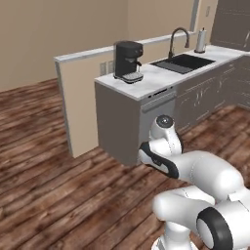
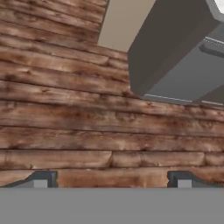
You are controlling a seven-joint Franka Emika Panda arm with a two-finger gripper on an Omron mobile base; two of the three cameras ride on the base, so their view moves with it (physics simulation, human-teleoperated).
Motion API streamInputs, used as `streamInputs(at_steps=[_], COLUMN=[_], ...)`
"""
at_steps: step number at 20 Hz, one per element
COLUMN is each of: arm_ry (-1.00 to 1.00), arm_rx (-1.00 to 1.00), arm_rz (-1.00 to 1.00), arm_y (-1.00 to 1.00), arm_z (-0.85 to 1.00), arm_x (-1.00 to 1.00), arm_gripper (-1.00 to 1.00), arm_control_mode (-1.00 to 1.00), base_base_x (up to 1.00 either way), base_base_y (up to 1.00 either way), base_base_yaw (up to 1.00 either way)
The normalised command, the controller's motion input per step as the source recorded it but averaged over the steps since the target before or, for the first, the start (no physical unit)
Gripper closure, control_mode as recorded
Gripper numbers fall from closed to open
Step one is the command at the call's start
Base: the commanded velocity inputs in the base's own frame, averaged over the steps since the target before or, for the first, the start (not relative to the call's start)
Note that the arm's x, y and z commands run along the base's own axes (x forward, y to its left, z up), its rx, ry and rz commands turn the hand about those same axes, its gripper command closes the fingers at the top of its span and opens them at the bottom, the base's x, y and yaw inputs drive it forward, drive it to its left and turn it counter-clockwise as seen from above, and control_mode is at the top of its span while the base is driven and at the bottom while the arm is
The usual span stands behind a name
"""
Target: Four empty soda cans are scattered around the kitchen. Gather all the cans and cluster them next to the stove for recycling.
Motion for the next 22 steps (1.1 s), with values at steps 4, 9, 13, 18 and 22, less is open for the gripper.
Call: streamInputs(at_steps=[4,9,13,18,22], arm_ry=[0.00,0.00,0.00,0.00,0.00], arm_rx=[0.00,0.00,0.00,0.00,0.00], arm_rz=[0.00,0.00,0.00,0.00,0.00], arm_y=[0.00,0.00,0.00,0.00,0.00], arm_z=[0.00,0.00,0.00,0.00,0.00], arm_x=[0.00,0.00,0.00,0.00,0.00], arm_gripper=[-1.00,-1.00,-1.00,-1.00,-1.00], arm_control_mode=[1.00,1.00,1.00,1.00,1.00], base_base_x=[0.25,0.48,0.66,0.66,0.72], base_base_y=[1.00,0.99,0.82,0.83,0.64], base_base_yaw=[0.06,0.04,0.02,0.01,0.00])
